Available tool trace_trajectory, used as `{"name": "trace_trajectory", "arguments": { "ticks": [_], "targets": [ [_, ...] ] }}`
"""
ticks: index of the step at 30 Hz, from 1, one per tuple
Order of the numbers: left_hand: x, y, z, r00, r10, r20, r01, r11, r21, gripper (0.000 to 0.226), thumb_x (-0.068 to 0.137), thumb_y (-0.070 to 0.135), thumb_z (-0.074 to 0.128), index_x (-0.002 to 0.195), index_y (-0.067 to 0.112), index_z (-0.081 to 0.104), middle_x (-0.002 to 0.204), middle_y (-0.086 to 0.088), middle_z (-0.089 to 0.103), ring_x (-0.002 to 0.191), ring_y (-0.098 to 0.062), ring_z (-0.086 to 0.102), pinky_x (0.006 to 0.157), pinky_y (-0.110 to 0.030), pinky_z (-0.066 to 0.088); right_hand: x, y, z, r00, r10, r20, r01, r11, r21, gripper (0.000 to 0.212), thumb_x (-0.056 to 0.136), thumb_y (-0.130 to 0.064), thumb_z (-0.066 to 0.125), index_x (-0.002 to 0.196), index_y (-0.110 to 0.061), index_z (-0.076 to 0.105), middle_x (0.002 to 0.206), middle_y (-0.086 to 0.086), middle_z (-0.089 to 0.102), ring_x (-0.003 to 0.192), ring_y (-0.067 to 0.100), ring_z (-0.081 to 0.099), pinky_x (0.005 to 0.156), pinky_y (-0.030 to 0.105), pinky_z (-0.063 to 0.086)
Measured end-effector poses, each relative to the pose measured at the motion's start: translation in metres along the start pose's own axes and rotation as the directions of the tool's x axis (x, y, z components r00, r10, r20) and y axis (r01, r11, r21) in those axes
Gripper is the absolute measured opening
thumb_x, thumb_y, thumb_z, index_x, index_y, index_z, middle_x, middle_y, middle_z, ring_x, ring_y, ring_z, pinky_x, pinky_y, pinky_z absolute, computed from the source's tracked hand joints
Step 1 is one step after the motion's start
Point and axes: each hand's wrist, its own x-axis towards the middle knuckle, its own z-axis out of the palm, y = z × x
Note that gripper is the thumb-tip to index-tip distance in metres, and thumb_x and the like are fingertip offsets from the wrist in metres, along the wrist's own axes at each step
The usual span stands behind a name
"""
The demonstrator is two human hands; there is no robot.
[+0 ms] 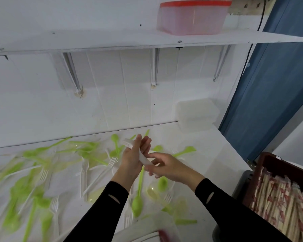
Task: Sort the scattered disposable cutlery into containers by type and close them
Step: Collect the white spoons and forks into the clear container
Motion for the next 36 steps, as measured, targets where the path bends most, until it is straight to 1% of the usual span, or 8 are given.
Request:
{"name": "trace_trajectory", "arguments": {
  "ticks": [3, 9, 14, 18, 23, 26, 29, 36],
  "targets": [
    [0.0, -0.001, -0.001, 0.998, -0.001, -0.059, 0.0, 1.0, -0.012, 0.036, 0.092, 0.025, 0.066, 0.118, 0.003, 0.057, 0.099, -0.008, 0.072, 0.085, -0.016, 0.074, 0.077, -0.028, 0.056, 0.002, 0.003, 0.002, 1.0, 0.011, 0.02, -0.01, 0.999, -0.032, 0.039, 0.095, -0.018, 0.063, 0.133, -0.028, 0.055, 0.105, 0.007, 0.071, 0.09, 0.019, 0.07, 0.082, 0.034, 0.056],
    [-0.001, 0.016, -0.002, 0.974, -0.108, 0.2, 0.117, 0.992, -0.037, 0.019, 0.092, 0.025, 0.061, 0.106, 0.012, 0.062, 0.118, -0.004, 0.07, 0.107, -0.018, 0.068, 0.094, -0.031, 0.048, -0.002, -0.003, -0.014, 0.982, 0.057, 0.181, -0.093, 0.975, 0.201, 0.035, 0.102, -0.016, 0.052, 0.135, -0.025, 0.054, 0.121, 0.01, 0.068, 0.109, 0.025, 0.067, 0.088, 0.029, 0.054],
    [0.001, 0.02, 0.001, 0.967, 0.25, 0.052, -0.25, 0.968, -0.009, 0.009, 0.098, 0.018, 0.059, 0.094, 0.011, 0.061, 0.082, -0.002, 0.065, 0.065, -0.013, 0.063, 0.077, -0.027, 0.057, 0.012, 0.017, -0.033, 0.953, 0.081, -0.291, -0.21, 0.871, -0.445, 0.026, 0.099, -0.025, 0.05, 0.105, -0.009, 0.069, 0.106, 0.011, 0.068, 0.103, 0.025, 0.062, 0.083, 0.03, 0.046],
    [0.012, 0.028, -0.011, 0.923, 0.383, -0.03, -0.355, 0.879, 0.319, 0.007, 0.093, 0.022, 0.067, 0.092, 0.015, 0.067, 0.082, -0.002, 0.07, 0.043, -0.006, 0.04, 0.049, -0.02, 0.043, 0.011, 0.042, -0.053, 0.876, 0.276, -0.396, -0.479, 0.594, -0.646, 0.036, 0.096, -0.016, 0.044, 0.133, -0.012, 0.045, 0.132, 0.014, 0.042, 0.125, 0.034, 0.043, 0.099, 0.037, 0.04],
    [0.039, 0.017, -0.016, 0.97, 0.214, 0.116, -0.224, 0.602, 0.767, 0.012, 0.088, 0.021, 0.072, 0.084, 0.01, 0.07, 0.069, -0.003, 0.066, 0.042, -0.01, 0.047, 0.053, -0.026, 0.048, 0.012, 0.052, -0.044, 0.861, 0.301, -0.41, -0.508, 0.472, -0.721, 0.036, 0.098, -0.01, 0.037, 0.133, -0.009, 0.045, 0.134, 0.016, 0.043, 0.125, 0.034, 0.045, 0.102, 0.04, 0.04],
    [0.064, 0.008, -0.018, 0.969, 0.169, 0.182, -0.224, 0.274, 0.935, 0.021, 0.087, 0.023, 0.071, 0.071, 0.012, 0.062, 0.051, 0.0, 0.057, 0.053, -0.027, 0.06, 0.066, -0.031, 0.048, 0.011, 0.052, -0.041, 0.869, 0.248, -0.429, -0.495, 0.45, -0.743, 0.035, 0.098, -0.008, 0.036, 0.13, -0.008, 0.05, 0.133, 0.014, 0.046, 0.125, 0.032, 0.047, 0.103, 0.039, 0.041],
    [0.082, 0.002, -0.026, 0.955, 0.209, 0.209, -0.205, -0.042, 0.978, 0.018, 0.086, 0.024, 0.07, 0.081, 0.008, 0.062, 0.083, -0.015, 0.069, 0.088, -0.035, 0.065, 0.068, -0.03, 0.038, 0.011, 0.049, -0.042, 0.872, 0.273, -0.406, -0.489, 0.5, -0.715, 0.035, 0.095, -0.01, 0.045, 0.128, -0.009, 0.053, 0.134, 0.012, 0.048, 0.126, 0.03, 0.05, 0.103, 0.037, 0.043],
    [0.085, -0.008, -0.029, 0.974, 0.188, 0.127, -0.109, -0.105, 0.988, 0.037, 0.081, 0.039, 0.074, 0.102, 0.01, 0.064, 0.109, -0.01, 0.066, 0.106, -0.028, 0.062, 0.083, -0.031, 0.047, 0.01, 0.041, -0.049, 0.901, 0.334, -0.276, -0.43, 0.603, -0.672, 0.041, 0.087, -0.026, 0.066, 0.122, -0.007, 0.057, 0.127, 0.012, 0.058, 0.117, 0.027, 0.055, 0.091, 0.032, 0.046]
  ]
}}
